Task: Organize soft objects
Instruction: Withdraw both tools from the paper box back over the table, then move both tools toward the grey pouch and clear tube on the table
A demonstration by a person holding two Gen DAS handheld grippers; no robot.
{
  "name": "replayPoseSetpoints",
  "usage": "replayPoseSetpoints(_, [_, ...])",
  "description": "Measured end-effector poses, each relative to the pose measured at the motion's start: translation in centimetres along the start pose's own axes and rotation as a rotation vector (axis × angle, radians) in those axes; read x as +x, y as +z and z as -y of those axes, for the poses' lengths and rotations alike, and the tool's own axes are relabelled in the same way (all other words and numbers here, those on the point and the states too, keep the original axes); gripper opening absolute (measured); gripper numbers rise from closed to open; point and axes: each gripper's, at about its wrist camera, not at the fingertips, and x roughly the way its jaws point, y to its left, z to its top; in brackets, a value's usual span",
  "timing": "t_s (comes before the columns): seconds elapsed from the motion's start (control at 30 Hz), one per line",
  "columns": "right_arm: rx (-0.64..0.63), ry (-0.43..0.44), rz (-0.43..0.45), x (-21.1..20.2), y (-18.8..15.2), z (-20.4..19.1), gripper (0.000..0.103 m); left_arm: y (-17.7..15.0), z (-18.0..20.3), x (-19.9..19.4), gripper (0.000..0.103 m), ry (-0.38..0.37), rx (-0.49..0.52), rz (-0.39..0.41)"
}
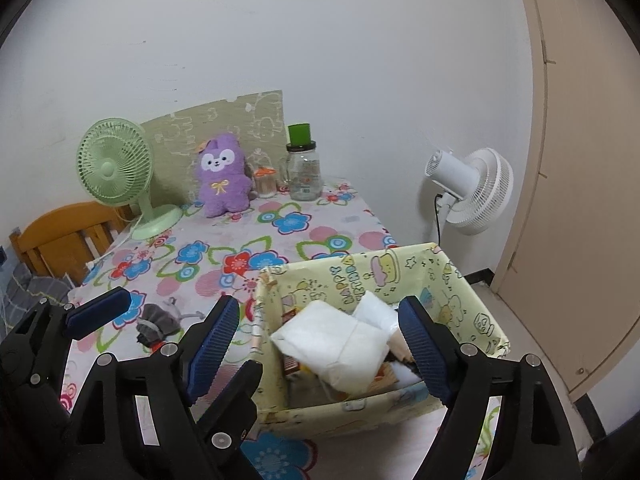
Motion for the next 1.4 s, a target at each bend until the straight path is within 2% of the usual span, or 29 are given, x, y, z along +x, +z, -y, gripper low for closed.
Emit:
replayPoseSetpoints(0.77, [-0.046, 0.048, 0.019, -1.6, -0.7, -5.4, 0.088, -2.0, -4.5, -2.9, 0.103, 0.054, -0.048, 0.01])
replayPoseSetpoints(1.4, [-0.056, 0.098, -0.012, 0.7, -1.0, -9.2, 0.092, -3.2, -8.4, -2.3, 0.103, 0.081, -0.082, -0.016])
